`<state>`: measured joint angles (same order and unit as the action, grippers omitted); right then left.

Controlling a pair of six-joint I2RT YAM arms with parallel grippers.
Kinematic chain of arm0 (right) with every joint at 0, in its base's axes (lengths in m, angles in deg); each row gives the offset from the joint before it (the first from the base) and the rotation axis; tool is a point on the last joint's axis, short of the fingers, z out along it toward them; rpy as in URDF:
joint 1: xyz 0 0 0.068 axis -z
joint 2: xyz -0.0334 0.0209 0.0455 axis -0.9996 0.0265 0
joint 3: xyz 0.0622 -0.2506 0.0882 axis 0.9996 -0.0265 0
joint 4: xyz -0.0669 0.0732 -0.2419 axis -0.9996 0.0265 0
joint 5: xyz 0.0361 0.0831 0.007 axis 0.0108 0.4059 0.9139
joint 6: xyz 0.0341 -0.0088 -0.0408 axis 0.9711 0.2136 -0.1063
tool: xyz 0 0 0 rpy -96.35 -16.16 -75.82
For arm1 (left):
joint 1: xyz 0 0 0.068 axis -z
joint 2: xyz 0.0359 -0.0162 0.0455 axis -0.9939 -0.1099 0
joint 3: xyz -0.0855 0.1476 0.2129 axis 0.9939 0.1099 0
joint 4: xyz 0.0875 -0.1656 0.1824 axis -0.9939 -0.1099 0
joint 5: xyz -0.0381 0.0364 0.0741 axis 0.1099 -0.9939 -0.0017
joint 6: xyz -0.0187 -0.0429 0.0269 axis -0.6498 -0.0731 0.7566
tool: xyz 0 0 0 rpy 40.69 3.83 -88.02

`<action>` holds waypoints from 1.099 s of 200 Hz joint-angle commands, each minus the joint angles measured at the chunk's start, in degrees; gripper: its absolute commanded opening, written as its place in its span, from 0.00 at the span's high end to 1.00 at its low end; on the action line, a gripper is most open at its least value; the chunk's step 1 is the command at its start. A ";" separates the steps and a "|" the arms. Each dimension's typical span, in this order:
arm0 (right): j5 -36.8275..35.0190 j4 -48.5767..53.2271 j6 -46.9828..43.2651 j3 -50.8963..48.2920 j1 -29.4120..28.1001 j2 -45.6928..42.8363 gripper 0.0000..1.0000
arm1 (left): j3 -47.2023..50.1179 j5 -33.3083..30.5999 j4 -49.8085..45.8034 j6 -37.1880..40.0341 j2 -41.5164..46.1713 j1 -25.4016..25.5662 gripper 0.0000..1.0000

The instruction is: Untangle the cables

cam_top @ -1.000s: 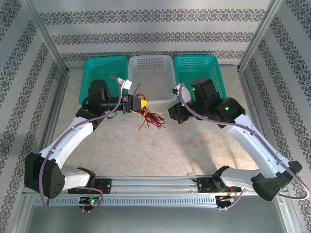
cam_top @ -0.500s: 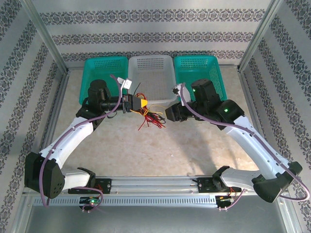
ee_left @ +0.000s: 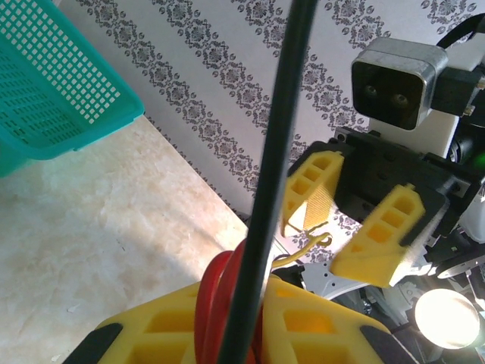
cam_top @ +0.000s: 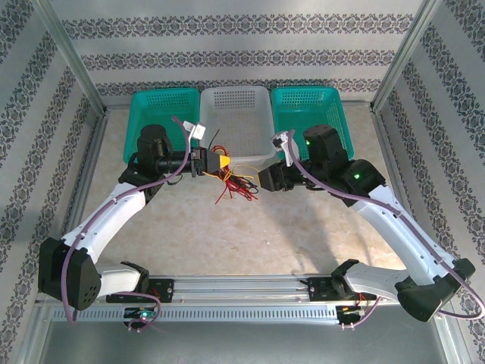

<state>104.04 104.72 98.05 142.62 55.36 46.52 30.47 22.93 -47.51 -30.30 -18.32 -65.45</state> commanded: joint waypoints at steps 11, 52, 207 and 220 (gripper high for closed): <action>0.67 -1.55 0.51 -0.22 0.13 -0.08 0.73 | 0.60 1.87 3.04 0.09 0.49 -0.79 1.00; 1.02 -1.64 0.34 0.10 -0.01 0.58 0.94 | 0.86 2.02 4.96 -1.23 0.44 -0.79 1.00; 5.21 -11.23 3.01 -0.79 8.51 2.28 1.00 | 1.28 5.24 30.70 -21.38 -3.39 -0.72 1.00; 7.09 -13.24 4.24 -1.70 9.45 2.76 1.00 | 1.97 5.00 34.08 -24.01 -3.49 -0.78 1.00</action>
<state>107.51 97.18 99.54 142.60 62.77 48.23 32.11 25.16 -25.87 -47.15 -22.26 -65.80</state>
